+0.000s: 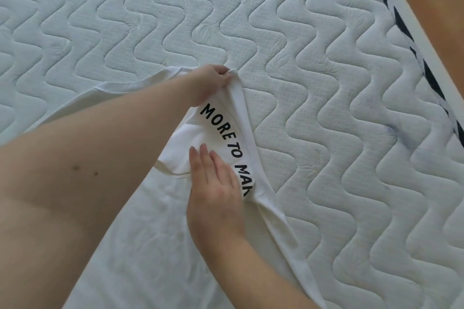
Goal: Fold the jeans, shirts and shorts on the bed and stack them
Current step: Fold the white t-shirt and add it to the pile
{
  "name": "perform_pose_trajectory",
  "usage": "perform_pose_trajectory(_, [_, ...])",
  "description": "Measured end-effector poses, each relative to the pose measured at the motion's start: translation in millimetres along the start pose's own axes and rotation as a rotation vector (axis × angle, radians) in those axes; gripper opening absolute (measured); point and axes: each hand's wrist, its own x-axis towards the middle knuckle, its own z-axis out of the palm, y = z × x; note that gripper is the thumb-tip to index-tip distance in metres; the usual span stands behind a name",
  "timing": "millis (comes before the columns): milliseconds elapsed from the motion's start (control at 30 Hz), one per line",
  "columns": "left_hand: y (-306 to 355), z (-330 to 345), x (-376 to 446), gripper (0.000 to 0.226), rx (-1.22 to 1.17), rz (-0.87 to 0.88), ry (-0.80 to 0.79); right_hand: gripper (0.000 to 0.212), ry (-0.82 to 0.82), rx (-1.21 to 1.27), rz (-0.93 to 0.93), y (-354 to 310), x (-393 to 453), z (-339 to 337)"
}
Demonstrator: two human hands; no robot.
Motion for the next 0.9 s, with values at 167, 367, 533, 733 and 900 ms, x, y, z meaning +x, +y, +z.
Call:
perform_pose_trajectory(167, [-8,-1,2,0.022,-0.207,0.004,-0.033,0.064,-0.099,0.031,-0.008,-15,1,20])
perform_pose_trajectory(367, [-14,-7,0,0.02,-0.263,0.023,-0.018,0.061,-0.332,0.223,-0.136,-11,0,44])
perform_pose_trajectory(533, [-9,-6,-5,0.036,-0.019,0.078,0.132,0.047,-0.19,0.233,-0.18,17,-13,32])
perform_pose_trajectory(733, [-22,-19,-8,0.044,0.353,0.104,0.124,0.057,0.042,-0.063,0.063,69,-19,22])
perform_pose_trajectory(900, [-24,-18,-12,0.049,0.27,0.092,0.032,0.071,0.005,-0.123,0.041,75,-5,20])
